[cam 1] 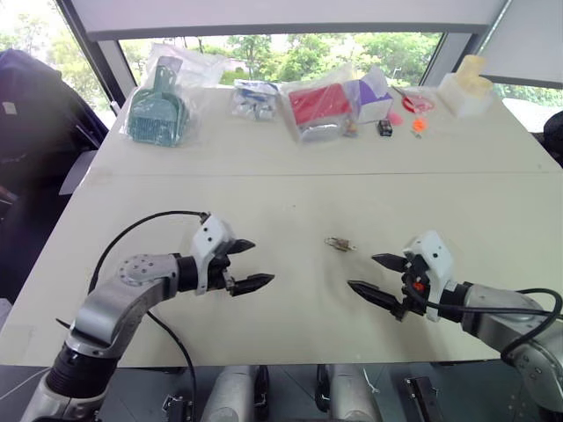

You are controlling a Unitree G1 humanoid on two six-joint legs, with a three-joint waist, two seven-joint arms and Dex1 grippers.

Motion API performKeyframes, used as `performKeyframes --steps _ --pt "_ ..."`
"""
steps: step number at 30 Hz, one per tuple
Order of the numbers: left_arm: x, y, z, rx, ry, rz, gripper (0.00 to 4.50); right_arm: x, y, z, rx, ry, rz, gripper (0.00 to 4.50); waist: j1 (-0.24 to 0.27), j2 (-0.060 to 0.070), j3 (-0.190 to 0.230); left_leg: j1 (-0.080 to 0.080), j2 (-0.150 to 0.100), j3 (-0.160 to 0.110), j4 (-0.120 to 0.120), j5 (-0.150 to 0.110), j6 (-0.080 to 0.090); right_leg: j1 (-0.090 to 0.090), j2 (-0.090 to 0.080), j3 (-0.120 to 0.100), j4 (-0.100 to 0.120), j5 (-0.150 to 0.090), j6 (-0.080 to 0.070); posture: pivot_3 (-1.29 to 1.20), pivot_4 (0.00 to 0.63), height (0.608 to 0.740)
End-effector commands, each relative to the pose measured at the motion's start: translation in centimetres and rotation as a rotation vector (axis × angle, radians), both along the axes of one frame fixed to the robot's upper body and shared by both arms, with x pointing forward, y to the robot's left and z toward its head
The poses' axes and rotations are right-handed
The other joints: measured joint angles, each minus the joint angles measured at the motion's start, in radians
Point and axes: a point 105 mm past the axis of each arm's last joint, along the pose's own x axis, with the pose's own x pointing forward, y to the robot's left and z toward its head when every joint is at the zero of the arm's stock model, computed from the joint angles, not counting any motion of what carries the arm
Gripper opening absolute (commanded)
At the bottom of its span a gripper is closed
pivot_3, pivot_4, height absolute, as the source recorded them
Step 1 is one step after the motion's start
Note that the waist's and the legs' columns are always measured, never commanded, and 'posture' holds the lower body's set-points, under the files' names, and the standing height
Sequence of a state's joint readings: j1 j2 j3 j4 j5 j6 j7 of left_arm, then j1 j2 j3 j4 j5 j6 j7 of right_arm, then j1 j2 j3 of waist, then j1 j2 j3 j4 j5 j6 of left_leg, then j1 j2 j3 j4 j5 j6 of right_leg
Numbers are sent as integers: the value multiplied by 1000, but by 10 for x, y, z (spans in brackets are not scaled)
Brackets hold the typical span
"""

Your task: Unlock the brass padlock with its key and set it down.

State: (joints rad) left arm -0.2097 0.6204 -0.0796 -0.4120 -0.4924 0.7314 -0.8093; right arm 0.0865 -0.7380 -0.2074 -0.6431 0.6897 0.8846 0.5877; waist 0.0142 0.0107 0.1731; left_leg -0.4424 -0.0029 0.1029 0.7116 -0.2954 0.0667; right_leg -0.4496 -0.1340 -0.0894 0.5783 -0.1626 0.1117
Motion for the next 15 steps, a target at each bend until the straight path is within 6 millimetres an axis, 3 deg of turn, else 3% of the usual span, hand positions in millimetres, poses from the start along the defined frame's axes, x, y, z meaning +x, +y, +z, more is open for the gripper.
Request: performKeyframes --steps 1,15 --pt "0 -1 10 -15 -47 -17 4500 2 -1 9 -3 -45 3 4435 0 0 0 0 0 0 0 0 0 0 0 0 0 0 0 0 150 735" --pt "3 0 8 21 -61 -15 4500 -1 4 5 5 -45 7 4435 0 0 0 0 0 0 0 0 0 0 0 0 0 0 0 0 150 735"
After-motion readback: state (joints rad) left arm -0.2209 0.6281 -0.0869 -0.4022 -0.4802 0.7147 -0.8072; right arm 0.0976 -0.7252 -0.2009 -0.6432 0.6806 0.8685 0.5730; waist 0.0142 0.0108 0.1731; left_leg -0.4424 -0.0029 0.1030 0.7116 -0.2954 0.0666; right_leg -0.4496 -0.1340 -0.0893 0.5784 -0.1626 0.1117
